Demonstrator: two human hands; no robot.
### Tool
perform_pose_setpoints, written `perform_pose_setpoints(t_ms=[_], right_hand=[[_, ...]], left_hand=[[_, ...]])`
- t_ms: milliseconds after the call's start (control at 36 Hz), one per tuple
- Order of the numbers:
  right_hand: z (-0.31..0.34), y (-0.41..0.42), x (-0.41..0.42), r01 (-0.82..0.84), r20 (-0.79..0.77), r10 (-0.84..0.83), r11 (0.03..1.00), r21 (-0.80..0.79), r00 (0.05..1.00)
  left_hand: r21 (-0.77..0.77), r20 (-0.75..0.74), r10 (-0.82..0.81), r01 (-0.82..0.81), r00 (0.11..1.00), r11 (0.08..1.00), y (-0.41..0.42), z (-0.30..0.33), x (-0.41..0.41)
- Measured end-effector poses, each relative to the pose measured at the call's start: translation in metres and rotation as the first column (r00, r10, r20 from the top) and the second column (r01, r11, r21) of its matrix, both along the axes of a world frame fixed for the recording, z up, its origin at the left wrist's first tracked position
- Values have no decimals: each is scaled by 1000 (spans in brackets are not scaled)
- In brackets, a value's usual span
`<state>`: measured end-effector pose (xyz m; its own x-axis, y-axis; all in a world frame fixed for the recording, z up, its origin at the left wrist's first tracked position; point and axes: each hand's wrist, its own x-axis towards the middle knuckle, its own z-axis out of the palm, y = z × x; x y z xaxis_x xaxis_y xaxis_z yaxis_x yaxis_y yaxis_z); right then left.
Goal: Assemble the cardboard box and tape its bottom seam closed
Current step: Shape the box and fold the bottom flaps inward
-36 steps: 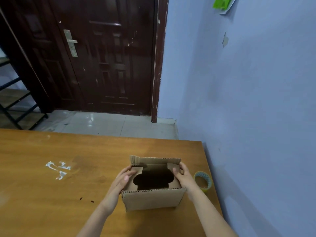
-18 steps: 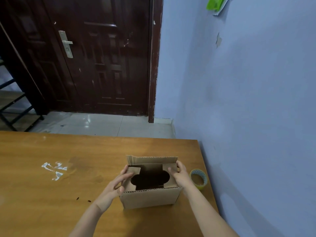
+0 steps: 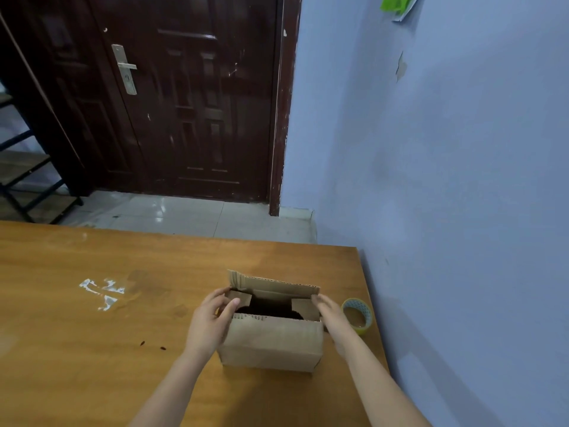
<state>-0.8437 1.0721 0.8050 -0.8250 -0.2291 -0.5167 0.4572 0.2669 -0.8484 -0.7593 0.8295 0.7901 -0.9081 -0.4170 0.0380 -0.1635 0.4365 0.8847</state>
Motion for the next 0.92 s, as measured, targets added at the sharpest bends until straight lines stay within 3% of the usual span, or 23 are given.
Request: perform_pose_setpoints(t_ms=[194,306,444,583,778,917], right_hand=[[1,-3,15,31,-407,-30,1000,-5,913],[-1,-2,18,88,-496,-71,996,11,866],[-10,0,21,61,-494,5,991,118,869],[-16,-4,24,38,-445,9,995,96,895],[-30,-13,36,14,-176,-7,999,41,984],[-44,-22,47,-29,-133,33,999,27,991]], left_hand=[[-123,-10,1,-2,1000,992,13,-10,-9],[-77,77,23,-17,997,997,19,-20,-15],[44,24,38,-40,999,998,20,-27,-9],[85,25,5,-7,1000,996,21,-29,-5],[142,44,15,-21,999,990,13,-30,5],[140,37,60,-65,998,988,2,-34,17]])
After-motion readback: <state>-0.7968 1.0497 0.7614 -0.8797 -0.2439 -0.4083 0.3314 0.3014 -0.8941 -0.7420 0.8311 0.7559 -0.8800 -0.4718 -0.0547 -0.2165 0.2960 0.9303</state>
